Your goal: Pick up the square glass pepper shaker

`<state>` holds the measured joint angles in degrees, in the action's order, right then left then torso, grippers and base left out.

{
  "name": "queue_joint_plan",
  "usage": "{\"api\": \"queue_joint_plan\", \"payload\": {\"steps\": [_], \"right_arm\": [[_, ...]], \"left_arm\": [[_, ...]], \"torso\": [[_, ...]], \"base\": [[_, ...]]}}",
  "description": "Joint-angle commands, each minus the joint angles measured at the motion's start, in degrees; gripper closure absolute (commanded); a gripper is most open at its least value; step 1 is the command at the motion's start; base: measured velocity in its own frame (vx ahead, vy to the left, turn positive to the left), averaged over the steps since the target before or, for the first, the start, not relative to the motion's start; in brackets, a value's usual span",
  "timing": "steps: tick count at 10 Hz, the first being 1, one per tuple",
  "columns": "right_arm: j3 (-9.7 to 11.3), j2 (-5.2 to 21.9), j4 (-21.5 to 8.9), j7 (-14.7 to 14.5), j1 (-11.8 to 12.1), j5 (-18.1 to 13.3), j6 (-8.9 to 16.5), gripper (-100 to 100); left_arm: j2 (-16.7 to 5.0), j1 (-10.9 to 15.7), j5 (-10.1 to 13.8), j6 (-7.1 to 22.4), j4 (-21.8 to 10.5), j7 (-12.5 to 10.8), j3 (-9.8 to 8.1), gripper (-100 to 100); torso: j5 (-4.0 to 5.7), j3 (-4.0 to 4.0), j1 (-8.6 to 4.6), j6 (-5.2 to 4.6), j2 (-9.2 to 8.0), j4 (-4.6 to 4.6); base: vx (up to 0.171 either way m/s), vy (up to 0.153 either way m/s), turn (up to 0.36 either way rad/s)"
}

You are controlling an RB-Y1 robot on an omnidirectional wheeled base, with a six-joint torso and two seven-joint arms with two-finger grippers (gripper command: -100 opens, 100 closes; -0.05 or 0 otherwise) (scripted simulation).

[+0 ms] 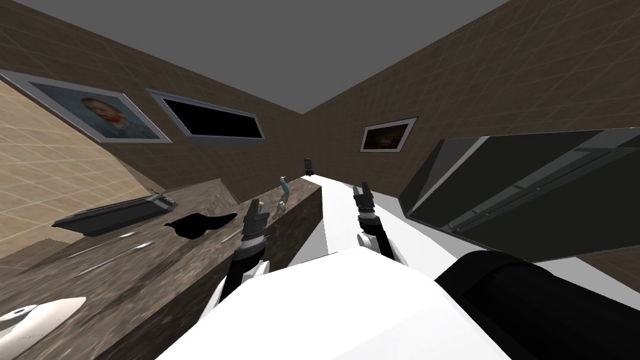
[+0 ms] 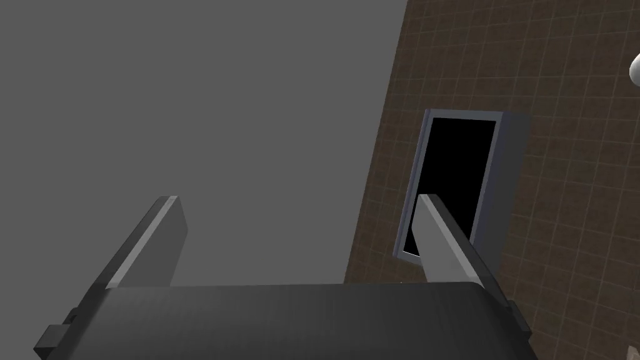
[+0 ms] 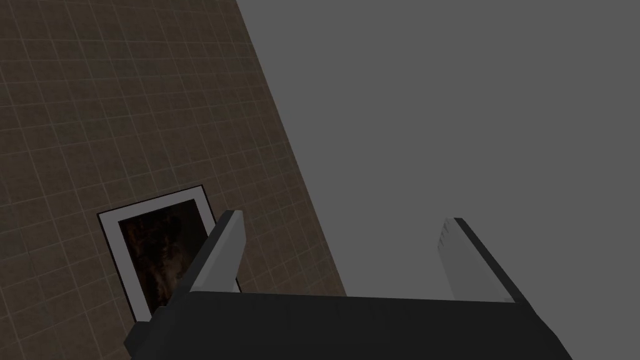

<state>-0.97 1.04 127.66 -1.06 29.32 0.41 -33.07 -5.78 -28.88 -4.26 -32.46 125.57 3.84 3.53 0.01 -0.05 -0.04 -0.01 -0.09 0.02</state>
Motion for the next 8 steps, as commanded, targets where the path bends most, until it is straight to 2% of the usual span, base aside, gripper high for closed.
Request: {"api": "queue_joint_plan", "payload": {"steps": [1,8], "right_arm": [[0.0,0.0,0.0,0.0,0.0,0.0,0.0,0],[0.0,0.0,0.0,0.0,0.0,0.0,0.0,0]], "left_arm": [[-1.98,1.17,-1.36,1.78,-2.05,0.56,0.48,-100],[-8.26,7.86,-7.83,10.33,-12.92,2.79,1.96,-100]], "torso": [[0.0,0.0,0.0,0.0,0.0,0.0],[0.0,-0.01,-0.01,0.0,-0.02,0.0]], "base": [[-0.026,-0.019,-0.043],[-0.032,-0.021,-0.057]]}}
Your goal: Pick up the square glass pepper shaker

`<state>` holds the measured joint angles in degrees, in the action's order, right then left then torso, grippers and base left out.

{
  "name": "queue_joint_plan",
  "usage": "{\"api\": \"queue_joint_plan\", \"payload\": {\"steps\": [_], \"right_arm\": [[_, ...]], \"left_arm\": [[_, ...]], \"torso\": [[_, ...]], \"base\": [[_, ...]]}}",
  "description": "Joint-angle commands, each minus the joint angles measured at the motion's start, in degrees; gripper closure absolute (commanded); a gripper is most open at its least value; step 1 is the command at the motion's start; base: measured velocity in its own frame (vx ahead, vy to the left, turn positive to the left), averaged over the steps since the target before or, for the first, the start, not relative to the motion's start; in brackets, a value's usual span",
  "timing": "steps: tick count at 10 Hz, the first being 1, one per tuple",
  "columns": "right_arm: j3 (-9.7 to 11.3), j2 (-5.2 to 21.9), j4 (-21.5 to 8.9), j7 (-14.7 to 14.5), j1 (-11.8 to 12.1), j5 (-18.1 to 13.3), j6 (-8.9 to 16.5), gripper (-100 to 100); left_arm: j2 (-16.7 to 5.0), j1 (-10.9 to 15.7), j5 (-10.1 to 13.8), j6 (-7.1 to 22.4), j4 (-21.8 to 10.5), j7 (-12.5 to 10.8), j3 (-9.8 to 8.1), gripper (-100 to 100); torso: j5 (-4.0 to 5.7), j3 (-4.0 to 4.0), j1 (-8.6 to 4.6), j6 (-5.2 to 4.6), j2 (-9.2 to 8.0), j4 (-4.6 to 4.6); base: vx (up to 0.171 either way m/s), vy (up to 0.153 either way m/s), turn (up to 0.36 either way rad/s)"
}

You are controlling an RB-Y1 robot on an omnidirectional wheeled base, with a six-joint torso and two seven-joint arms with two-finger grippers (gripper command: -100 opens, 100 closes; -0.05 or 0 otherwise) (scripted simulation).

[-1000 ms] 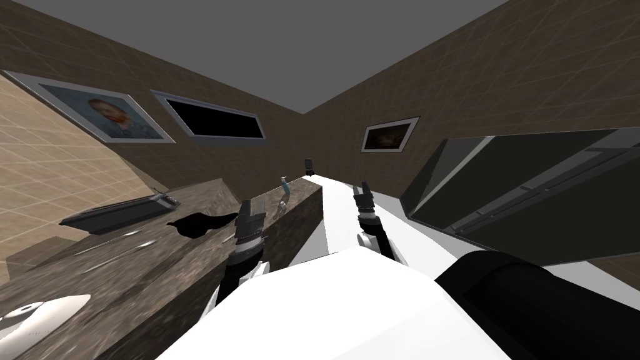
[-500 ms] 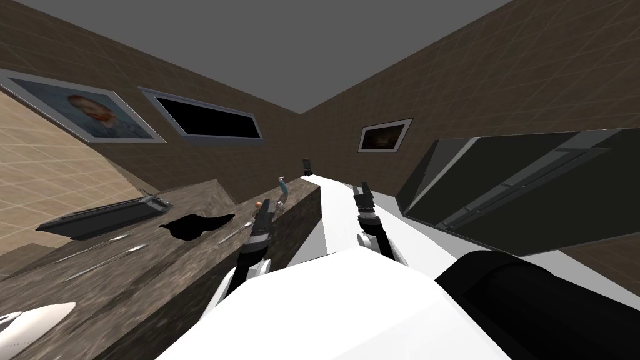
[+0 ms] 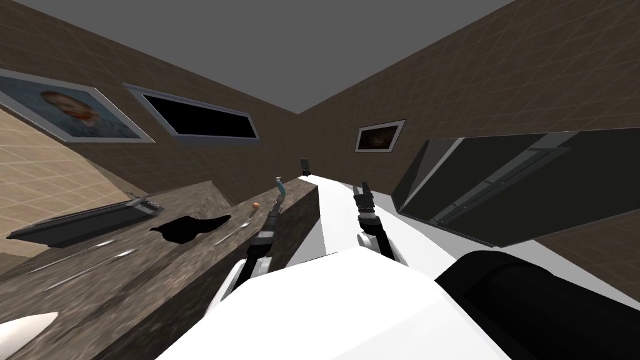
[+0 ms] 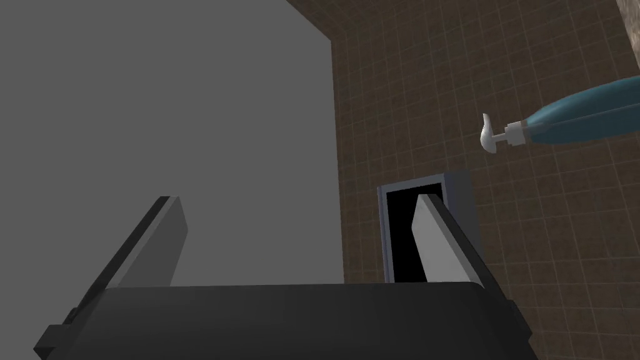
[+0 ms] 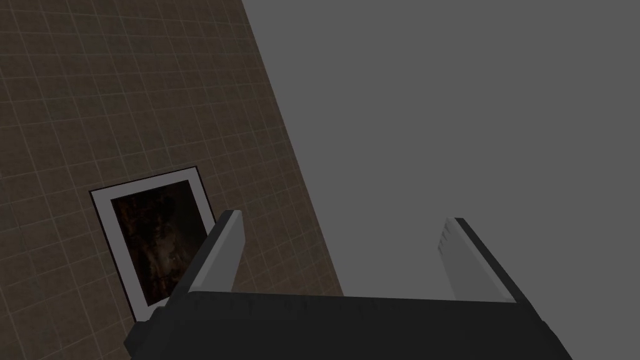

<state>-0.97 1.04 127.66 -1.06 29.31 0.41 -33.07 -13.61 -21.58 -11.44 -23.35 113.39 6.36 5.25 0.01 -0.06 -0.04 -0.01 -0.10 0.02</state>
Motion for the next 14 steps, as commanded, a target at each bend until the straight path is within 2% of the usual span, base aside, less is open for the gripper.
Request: {"api": "queue_joint_plan", "payload": {"steps": [1,7,8,14], "right_arm": [[0.0,0.0,0.0,0.0,0.0,0.0,0.0,0],[0.0,0.0,0.0,0.0,0.0,0.0,0.0,0],[0.0,0.0,0.0,0.0,0.0,0.0,0.0,0],[-0.01,0.01,0.0,0.0,0.01,0.0,0.0,0]], "left_arm": [[-1.17,1.48,-1.52,2.34,-2.25,0.56,0.44,-100],[-5.66,5.85,-5.59,7.48,-9.85,1.93,1.36,-100],[-7.31,6.75,-6.48,8.59,-11.79,2.23,1.53,-100],[-13.54,7.8,-7.97,10.83,-16.63,2.72,1.6,-100]], "torso": [[0.0,0.0,0.0,0.0,0.0,0.0],[-0.01,0.02,0.05,0.02,0.04,-0.01],[-0.01,0.03,0.07,0.02,0.06,-0.01],[-0.04,0.16,0.19,0.02,0.28,-0.06]], "base": [[-0.035,-0.023,-0.059],[-0.021,-0.009,-0.046],[-0.001,0.007,-0.081],[0.035,0.024,-0.05]]}}
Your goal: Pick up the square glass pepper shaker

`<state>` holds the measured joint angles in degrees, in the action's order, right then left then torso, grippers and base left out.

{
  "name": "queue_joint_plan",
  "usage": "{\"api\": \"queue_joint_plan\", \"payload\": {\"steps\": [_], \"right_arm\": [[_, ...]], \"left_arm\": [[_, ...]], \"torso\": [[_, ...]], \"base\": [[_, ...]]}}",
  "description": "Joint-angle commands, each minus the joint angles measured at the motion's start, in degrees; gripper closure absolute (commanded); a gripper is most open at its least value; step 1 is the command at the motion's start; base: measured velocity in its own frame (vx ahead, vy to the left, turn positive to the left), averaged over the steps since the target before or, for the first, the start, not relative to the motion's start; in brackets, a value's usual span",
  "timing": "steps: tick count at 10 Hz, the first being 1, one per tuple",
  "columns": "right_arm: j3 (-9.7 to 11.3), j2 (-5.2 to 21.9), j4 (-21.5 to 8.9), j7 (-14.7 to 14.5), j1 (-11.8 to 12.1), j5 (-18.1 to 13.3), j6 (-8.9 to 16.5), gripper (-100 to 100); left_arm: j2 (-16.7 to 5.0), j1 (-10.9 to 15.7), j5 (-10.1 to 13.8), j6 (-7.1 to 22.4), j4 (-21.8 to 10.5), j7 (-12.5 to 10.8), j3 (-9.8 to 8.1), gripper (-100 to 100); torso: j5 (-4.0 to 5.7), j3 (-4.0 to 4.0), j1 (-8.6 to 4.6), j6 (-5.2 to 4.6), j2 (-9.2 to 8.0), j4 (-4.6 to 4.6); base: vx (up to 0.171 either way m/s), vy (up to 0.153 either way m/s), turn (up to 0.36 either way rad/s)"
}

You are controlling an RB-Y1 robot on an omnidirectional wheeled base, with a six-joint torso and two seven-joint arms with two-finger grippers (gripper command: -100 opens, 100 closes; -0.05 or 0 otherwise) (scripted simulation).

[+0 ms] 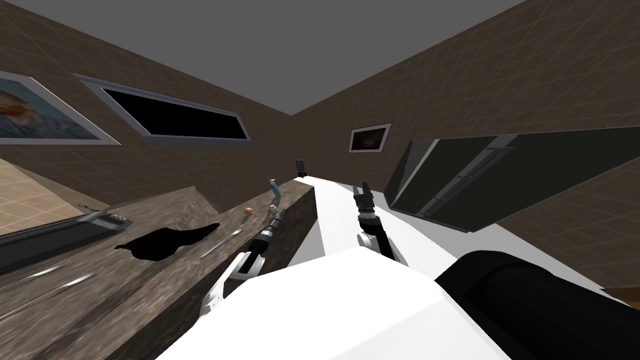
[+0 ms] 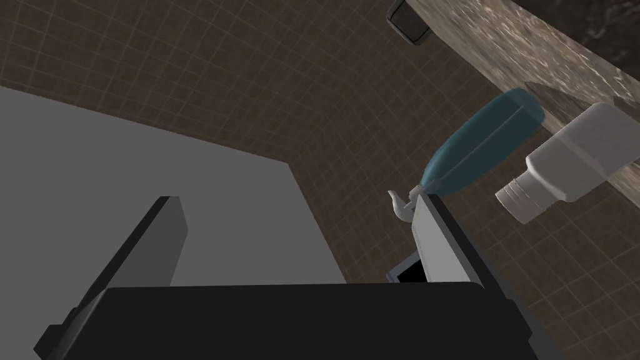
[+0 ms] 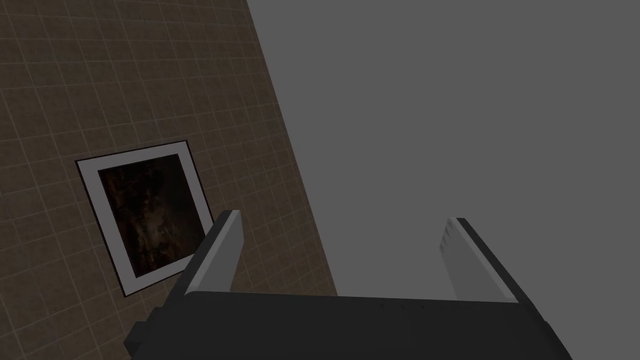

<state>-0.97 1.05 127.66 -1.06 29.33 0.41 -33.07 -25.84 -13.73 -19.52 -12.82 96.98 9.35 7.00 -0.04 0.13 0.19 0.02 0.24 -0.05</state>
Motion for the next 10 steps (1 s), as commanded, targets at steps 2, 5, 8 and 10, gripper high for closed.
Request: {"api": "queue_joint_plan", "payload": {"steps": [2,5,8,10], "right_arm": [[0.0,0.0,0.0,0.0,0.0,0.0,0.0,0],[0.0,0.0,0.0,0.0,0.0,0.0,0.0,0],[0.0,0.0,0.0,0.0,0.01,0.0,0.0,0],[0.0,0.0,0.0,0.0,0.0,0.0,0.0,0]], "left_arm": [[-3.98,-0.18,-0.1,0.87,-1.75,-0.2,-0.26,-100],[-8.09,-0.66,-0.23,1.65,-3.96,-0.15,-0.51,-100],[-11.78,-1.31,-0.21,2.31,-5.93,-0.16,-0.81,-100],[-13.64,-1.73,-0.13,2.65,-6.97,-0.18,-0.98,-100]], "torso": [[0.0,0.01,0.02,0.0,0.0,0.0],[-0.01,0.06,0.03,0.0,0.1,-0.02],[-0.01,0.07,0.02,0.0,0.12,-0.03],[-0.01,0.06,0.02,0.0,0.09,-0.02]], "base": [[0.075,0.045,-0.065],[0.085,0.047,-0.063],[0.09,0.05,-0.064],[0.085,0.05,-0.055]]}}
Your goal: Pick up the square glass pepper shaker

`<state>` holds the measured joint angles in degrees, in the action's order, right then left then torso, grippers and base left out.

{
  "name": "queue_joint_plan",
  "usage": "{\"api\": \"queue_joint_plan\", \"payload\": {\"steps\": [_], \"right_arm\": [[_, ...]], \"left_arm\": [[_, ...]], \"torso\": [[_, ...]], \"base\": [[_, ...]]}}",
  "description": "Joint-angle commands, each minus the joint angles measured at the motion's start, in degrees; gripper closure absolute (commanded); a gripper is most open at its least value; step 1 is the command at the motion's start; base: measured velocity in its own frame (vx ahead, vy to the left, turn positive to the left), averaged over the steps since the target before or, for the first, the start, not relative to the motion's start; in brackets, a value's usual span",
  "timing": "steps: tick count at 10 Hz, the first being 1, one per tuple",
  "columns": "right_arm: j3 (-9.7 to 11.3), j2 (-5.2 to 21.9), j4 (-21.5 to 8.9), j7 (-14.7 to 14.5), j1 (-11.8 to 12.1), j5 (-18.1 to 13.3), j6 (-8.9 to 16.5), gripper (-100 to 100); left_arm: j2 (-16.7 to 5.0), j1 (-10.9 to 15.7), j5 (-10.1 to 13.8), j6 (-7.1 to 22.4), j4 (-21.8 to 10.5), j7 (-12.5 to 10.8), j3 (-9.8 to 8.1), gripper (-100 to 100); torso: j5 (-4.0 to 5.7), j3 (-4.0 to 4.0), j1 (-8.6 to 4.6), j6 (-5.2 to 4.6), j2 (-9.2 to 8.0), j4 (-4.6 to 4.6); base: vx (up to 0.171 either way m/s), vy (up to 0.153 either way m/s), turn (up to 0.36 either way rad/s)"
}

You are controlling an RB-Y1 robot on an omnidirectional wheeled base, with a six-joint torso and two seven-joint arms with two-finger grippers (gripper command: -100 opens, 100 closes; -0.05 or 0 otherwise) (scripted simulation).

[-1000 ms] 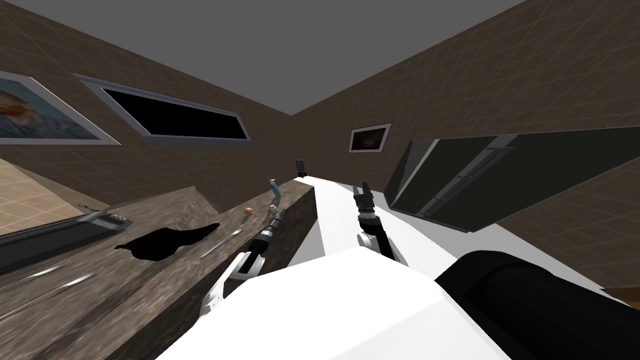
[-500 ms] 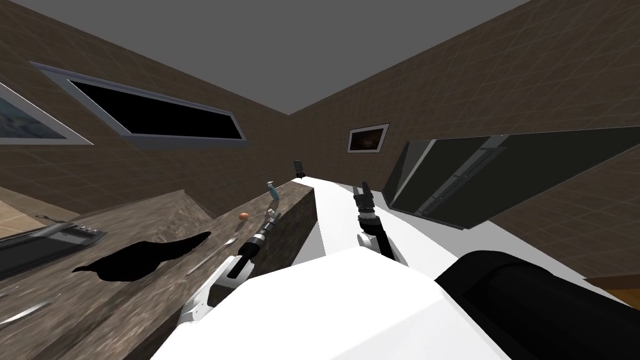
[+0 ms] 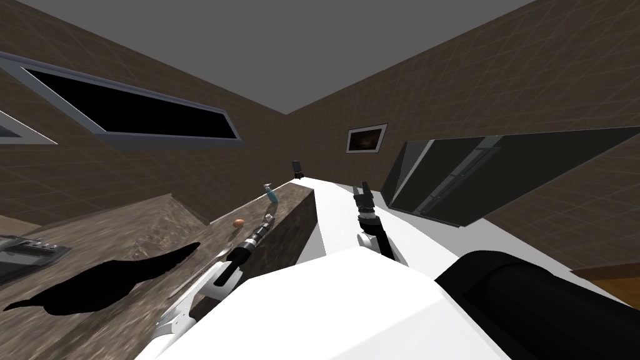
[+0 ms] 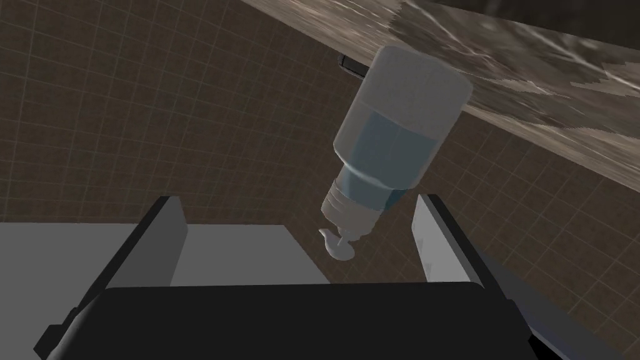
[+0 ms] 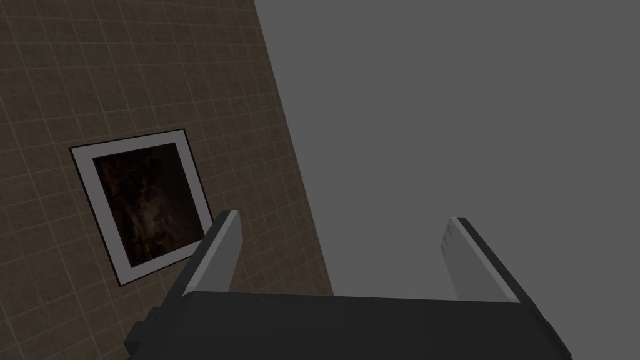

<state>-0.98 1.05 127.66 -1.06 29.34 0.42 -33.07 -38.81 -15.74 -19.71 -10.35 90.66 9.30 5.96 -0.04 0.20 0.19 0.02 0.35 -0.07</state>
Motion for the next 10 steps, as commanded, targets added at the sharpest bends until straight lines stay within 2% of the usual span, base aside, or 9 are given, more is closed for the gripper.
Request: {"api": "queue_joint_plan", "payload": {"steps": [1,2,3,4,5,9,10], "right_arm": [[0.0,0.0,0.0,0.0,0.0,0.0,0.0,0],[0.0,0.0,0.0,0.0,0.0,0.0,0.0,0],[0.0,0.0,0.0,0.0,0.0,0.0,0.0,0],[0.0,-0.01,0.0,0.0,-0.01,0.0,0.0,0],[0.0,-0.01,0.0,0.0,-0.01,0.0,0.0,0],[0.01,-0.01,0.0,0.0,-0.01,0.0,0.0,0],[0.01,-0.01,0.0,0.0,-0.01,0.0,0.0,0]], "left_arm": [[-1.89,-0.09,0.14,0.42,-1.39,-0.16,-0.08,-100],[-1.29,0.39,0.17,-0.03,-1.5,-0.19,-0.04,-100],[-1.43,0.45,0.19,-0.06,-1.7,-0.23,-0.06,0],[-1.42,0.45,0.19,-0.05,-1.68,-0.23,-0.06,-100],[-1.42,0.45,0.19,-0.05,-1.68,-0.23,-0.06,100],[-1.43,0.45,0.19,-0.07,-1.65,-0.23,-0.08,100],[-1.43,0.45,0.19,-0.07,-1.65,-0.23,-0.08,0]], "torso": [[0.0,0.0,0.0,0.0,0.0,0.0],[-0.01,0.02,0.03,0.0,0.04,-0.01],[0.0,-0.05,-0.08,0.01,-0.11,0.01],[0.03,-0.13,-0.17,0.01,-0.24,0.05],[0.04,-0.17,-0.2,0.01,-0.3,0.06],[0.01,-0.12,-0.21,-0.04,-0.23,0.03],[0.01,-0.11,-0.21,-0.04,-0.22,0.03]], "base": [[0.099,0.057,-0.073],[0.045,0.031,-0.018],[0.008,0.006,0.002],[0.0,0.0,0.0],[0.0,0.0,0.0],[0.0,0.001,0.004],[0.0,0.0,0.0]]}}
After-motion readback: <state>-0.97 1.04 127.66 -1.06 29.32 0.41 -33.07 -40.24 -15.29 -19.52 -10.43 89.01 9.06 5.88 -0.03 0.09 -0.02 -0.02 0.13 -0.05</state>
